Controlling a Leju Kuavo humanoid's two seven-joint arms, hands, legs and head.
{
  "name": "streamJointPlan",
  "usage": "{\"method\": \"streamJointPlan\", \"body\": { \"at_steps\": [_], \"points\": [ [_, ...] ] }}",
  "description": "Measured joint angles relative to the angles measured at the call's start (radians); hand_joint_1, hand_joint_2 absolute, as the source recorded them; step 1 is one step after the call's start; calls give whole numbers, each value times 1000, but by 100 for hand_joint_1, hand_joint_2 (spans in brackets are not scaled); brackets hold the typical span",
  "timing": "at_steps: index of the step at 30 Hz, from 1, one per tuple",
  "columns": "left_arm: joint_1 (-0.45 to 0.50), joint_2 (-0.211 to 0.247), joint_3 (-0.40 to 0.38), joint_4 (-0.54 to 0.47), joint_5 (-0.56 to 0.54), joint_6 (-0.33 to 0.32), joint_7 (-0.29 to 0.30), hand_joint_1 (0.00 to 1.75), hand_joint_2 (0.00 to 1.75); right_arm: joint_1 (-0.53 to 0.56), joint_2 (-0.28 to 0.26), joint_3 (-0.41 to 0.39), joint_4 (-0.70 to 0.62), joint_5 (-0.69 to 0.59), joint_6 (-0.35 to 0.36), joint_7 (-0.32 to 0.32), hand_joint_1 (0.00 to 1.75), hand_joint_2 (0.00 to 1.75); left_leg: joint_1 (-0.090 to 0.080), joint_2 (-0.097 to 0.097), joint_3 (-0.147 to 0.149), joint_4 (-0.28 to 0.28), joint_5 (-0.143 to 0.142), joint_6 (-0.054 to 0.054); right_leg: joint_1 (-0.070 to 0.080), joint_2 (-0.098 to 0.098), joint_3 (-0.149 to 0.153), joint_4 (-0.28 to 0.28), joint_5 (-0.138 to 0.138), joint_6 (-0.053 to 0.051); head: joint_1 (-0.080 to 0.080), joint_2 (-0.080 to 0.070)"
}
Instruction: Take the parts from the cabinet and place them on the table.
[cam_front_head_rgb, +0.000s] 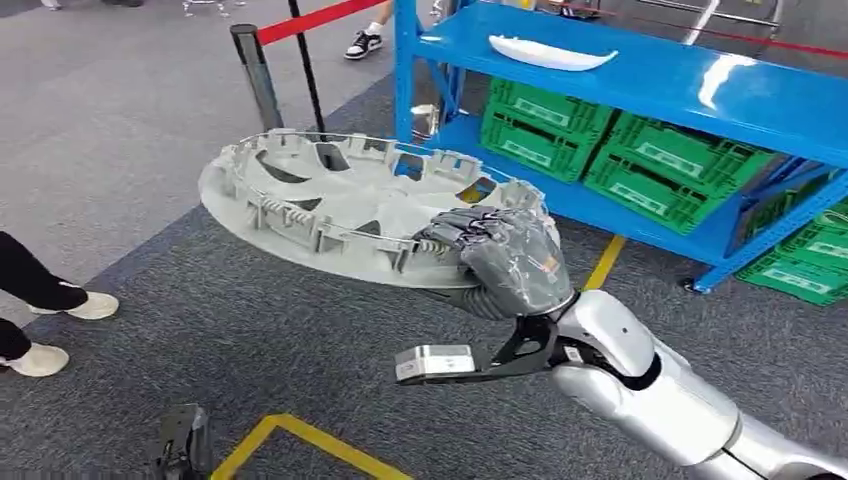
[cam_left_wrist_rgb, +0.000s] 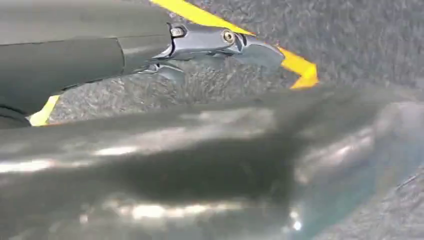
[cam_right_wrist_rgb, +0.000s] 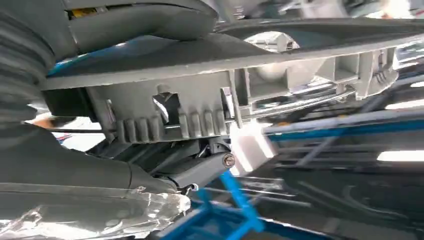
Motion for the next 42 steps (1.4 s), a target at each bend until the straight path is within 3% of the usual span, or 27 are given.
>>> {"method": "streamJointPlan", "body": {
  "at_steps": [2,3,5,10,12,13,14,15,17,19,20,21,22,24,25,26,27,30,32,33,35,36,37,39,40,41,42],
  "points": [
    [1,0,0,0,3,-2,-1,0,0,1,0,0,0,0,-1,0,175,175,-3,-29,-2,0,1,1,1,5,-75,151,-51,-3,0,0],
    [3,0,0,0,3,-3,-1,0,0,1,0,0,0,0,-1,-1,175,175,-4,-41,-2,0,2,2,2,5,-83,158,-41,-7,0,0],
    [3,0,0,0,3,-3,-1,0,0,0,0,0,0,0,-1,-1,175,175,-5,-71,-1,1,3,3,3,13,-38,49,36,-18,0,0],
    [3,1,0,0,3,-3,-1,0,0,0,0,0,0,0,-1,-1,175,175,-6,-74,-1,1,3,3,3,15,-30,32,45,-19,0,0],
    [2,0,0,0,3,-3,-1,0,0,0,0,0,-2,0,-1,-1,175,175,-6,-95,0,1,5,1,2,50,31,-103,111,-29,0,0],
    [0,-1,0,0,3,1,-2,0,0,-3,0,0,-5,-1,-1,0,175,175,-2,-119,-14,4,12,-10,-2,101,68,-173,115,-33,-2,0],
    [6,-1,0,0,2,11,-1,0,0,-4,0,1,-5,-1,-1,3,175,175,8,-145,-24,-8,26,-30,6,79,64,-172,115,-29,0,0],
    [9,2,0,1,2,13,-1,0,0,-6,0,1,-5,-1,-1,4,175,175,4,-152,-25,-11,31,-38,0,63,71,-190,124,-33,-1,0],
    [7,1,-1,1,2,11,-1,0,0,-8,0,3,-5,-1,-1,6,175,175,-8,-38,-51,46,-15,-42,-1,36,78,-201,131,-39,-8,0],
    [-1,-2,-1,2,2,9,-2,0,0,-8,0,3,-5,-1,-1,6,175,175,-7,-7,-127,206,-96,-50,2,4,76,-201,130,-40,-7,0],
    [-1,-2,-1,2,2,9,-2,0,0,-8,0,4,-5,-2,-2,6,175,175,-7,-5,-160,279,-122,-52,2,-11,75,-201,130,-40,-10,0],
    [1,-1,-1,2,3,8,-2,0,0,-8,0,5,-5,-3,-2,6,175,175,-7,-4,-171,304,-122,-54,2,-25,75,-201,130,-40,-9,0],
    [2,0,-1,3,3,5,-2,0,0,-8,0,6,-5,-3,-2,6,175,175,-6,-2,-154,279,-96,-56,1,-40,76,-200,129,-39,-9,0],
    [2,3,-1,3,5,2,-6,0,0,-8,0,6,-5,-6,-1,6,175,175,-5,21,-68,123,-16,-60,-2,-66,79,-196,122,-31,-8,0],
    [1,3,-1,3,5,2,-7,0,0,-9,0,6,-6,-6,-1,6,175,175,-4,64,-20,41,14,-65,0,-77,80,-190,117,-24,-10,0],
    [-3,-4,-1,3,4,3,-7,0,0,-10,0,6,-8,-6,-1,6,175,175,-17,110,-10,14,-1,-71,16,-85,73,-180,109,-17,-13,0],
    [-4,-6,-1,3,3,6,-6,0,0,-14,0,6,-10,-6,0,8,175,175,-10,83,-17,14,2,-40,17,-92,69,-173,106,-18,-15,0],
    [1,-3,-1,5,4,3,-4,0,0,-16,0,7,-10,-6,-1,6,175,175,-13,44,-25,18,1,-13,15,-128,78,-177,100,-13,-7,0],
    [0,0,-1,5,3,7,-4,0,0,-15,0,7,-11,-6,-1,8,175,175,-9,23,-24,16,4,0,5,-37,54,-117,52,-3,-6,0],
    [-3,0,-1,5,3,11,-4,0,0,-15,0,7,-11,-6,-1,7,175,175,-9,11,-26,16,6,7,6,-10,20,-41,15,-3,-2,0],
    [-4,1,-1,5,3,12,-4,0,0,-13,0,7,-10,-6,-1,7,175,175,-10,-18,-30,16,8,11,6,7,-68,135,-53,-4,1,0],
    [-3,1,-1,5,3,12,-4,0,0,-13,0,7,-10,-6,-1,7,175,175,-11,-31,-31,16,8,12,6,7,-90,169,-54,-7,1,0],
    [-2,2,-1,5,3,12,-4,0,0,-13,0,8,-10,-6,-1,7,175,175,-11,-47,-30,16,9,12,6,7,-87,154,-31,-10,0,0],
    [-2,2,-1,6,3,12,-4,0,0,-13,0,8,-10,-6,-1,8,175,175,-11,-76,-28,16,10,11,6,21,-25,11,59,-21,0,0],
    [-3,2,-1,6,3,12,-4,0,0,-14,0,8,-10,-6,-1,8,175,175,-9,-91,-26,16,12,8,5,52,22,-92,109,-26,1,0],
    [-4,0,-1,6,3,12,-4,0,0,-14,0,8,-10,-6,-1,7,175,175,-8,-101,-31,17,15,4,-1,118,43,-139,111,-29,-2,0],
    [-7,1,-1,6,3,12,-3,0,0,-14,0,8,-11,-6,-1,7,175,175,-7,-112,-40,20,19,-2,-4,117,53,-156,112,-25,0,0]
  ]
}}
